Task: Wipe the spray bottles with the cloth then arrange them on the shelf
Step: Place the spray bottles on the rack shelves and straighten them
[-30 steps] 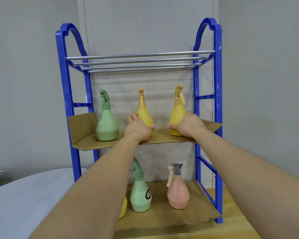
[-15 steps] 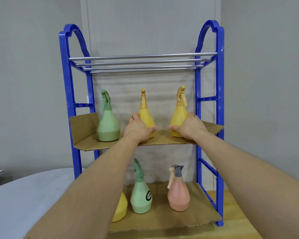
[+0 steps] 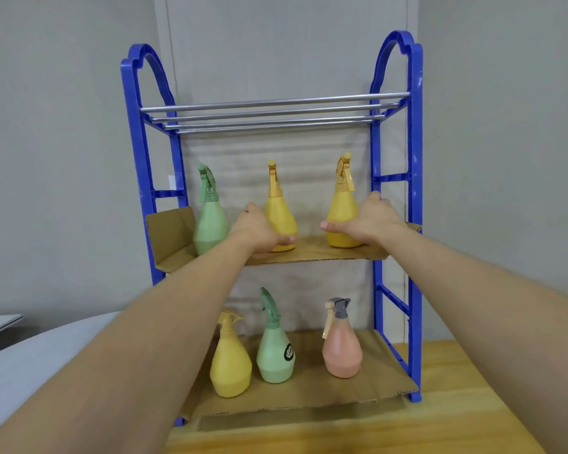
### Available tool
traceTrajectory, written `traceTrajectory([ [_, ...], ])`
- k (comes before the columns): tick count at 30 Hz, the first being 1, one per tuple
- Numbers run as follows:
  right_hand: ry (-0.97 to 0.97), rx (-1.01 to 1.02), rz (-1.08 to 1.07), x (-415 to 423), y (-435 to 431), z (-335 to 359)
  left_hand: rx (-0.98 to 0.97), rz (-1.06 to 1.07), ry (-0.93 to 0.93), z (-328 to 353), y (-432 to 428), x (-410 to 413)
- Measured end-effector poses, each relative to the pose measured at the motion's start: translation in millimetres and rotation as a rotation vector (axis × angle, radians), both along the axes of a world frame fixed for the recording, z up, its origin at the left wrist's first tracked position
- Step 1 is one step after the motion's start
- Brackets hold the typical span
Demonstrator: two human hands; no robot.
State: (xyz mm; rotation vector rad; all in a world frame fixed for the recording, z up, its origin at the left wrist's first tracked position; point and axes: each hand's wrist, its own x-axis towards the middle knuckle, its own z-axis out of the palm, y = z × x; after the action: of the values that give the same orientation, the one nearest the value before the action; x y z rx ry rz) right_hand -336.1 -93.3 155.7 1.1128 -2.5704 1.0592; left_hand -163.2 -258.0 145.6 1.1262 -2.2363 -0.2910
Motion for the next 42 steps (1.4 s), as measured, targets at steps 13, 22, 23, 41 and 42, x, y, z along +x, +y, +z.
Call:
traceTrajectory([
  [13,0.292,0.062,0.179,161,61,-121,-0.228,-0.147,0.293,-74,130,149],
  [22,-0.017,0.223,0.259,177,55,-257,0.191,0.037,0.214,-248,104,188],
  [23,-0.026,0.197,0.254,176,50,-258,0.196,0.055,0.211,-256,96,185],
  [41,-0.207,-0.019,0.177,117,-103,-278,0.315,0.021,0.292,-290,-18,101],
  [42,-0.197,-0.012,0.187,114,-106,-278,0.253,0.057,0.29,-293,-18,100],
])
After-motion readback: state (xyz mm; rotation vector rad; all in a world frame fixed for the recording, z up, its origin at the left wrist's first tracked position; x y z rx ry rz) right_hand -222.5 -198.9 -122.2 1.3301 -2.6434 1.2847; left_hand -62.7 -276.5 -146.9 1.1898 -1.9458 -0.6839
